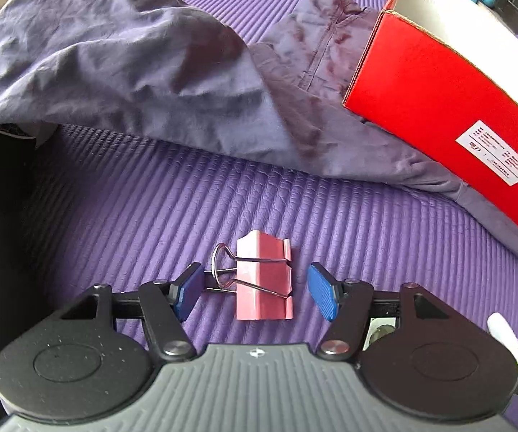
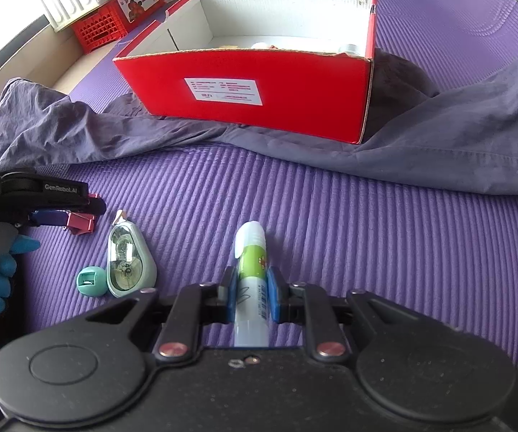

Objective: Organize rigid objects
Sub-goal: 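Lift and carry the binder clip and marker with both tools over the red shoebox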

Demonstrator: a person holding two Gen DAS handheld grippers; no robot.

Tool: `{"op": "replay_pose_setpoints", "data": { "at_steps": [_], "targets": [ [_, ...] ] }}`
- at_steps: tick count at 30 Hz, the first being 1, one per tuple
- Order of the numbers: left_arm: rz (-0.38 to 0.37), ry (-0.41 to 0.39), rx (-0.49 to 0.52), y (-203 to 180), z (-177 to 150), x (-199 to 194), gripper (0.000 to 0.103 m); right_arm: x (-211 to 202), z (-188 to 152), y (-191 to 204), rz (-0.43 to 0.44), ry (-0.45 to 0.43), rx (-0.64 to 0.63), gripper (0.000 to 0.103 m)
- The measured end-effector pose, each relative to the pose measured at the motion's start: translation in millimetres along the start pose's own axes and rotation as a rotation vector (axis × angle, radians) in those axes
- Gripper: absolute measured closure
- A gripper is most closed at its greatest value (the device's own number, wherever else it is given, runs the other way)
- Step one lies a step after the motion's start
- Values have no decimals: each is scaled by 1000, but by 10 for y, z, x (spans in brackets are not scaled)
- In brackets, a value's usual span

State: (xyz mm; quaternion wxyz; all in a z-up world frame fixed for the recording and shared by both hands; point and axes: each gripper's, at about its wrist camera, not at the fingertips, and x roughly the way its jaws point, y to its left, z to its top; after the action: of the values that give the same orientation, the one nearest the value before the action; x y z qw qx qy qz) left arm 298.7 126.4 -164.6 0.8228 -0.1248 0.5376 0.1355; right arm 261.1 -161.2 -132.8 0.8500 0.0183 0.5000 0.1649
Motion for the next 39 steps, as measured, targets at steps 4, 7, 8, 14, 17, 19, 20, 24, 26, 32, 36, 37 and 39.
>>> {"op": "replay_pose_setpoints", "data": {
  "at_steps": [4,7,8,14,17,19,20,24,26,32,36,37,39],
  "targets": [
    [38,-21,30,-2,-42,-11,52,26,5,8,-4,4,-6,87],
    [13,-37,54,-23,-64,-48,71,28,2,6,-3,2,-2,87],
    [12,-38,67,-43,-66,-58,71,28,0,5,-2,2,-1,87],
    [-9,-40,39,2,-46,-53,71,16,-15,-4,-8,4,0,87],
    [-26,-46,18,55,-54,-121,71,0,-8,-10,-12,-1,2,87],
    [-32,-52,17,61,-62,-175,71,-26,-4,-15,-14,-10,7,87],
    [-38,-53,15,63,-67,-205,71,-44,0,-19,-13,-16,11,87],
    [-70,-63,19,51,-77,-351,71,-147,18,-15,-9,-46,18,87],
    [-86,-71,24,33,-72,-450,71,-204,32,-13,-5,-58,17,87],
    [-133,-94,37,-66,44,-769,71,-440,183,-24,4,-109,15,87],
    [-159,-125,43,-137,212,-967,71,-645,399,-40,-4,-173,-5,87],
    [-160,-135,48,-161,262,-1010,71,-692,462,-52,-7,-189,-7,87],
    [-165,-156,59,-222,371,-1093,71,-762,585,-83,-11,-215,-6,87]
  ]
}}
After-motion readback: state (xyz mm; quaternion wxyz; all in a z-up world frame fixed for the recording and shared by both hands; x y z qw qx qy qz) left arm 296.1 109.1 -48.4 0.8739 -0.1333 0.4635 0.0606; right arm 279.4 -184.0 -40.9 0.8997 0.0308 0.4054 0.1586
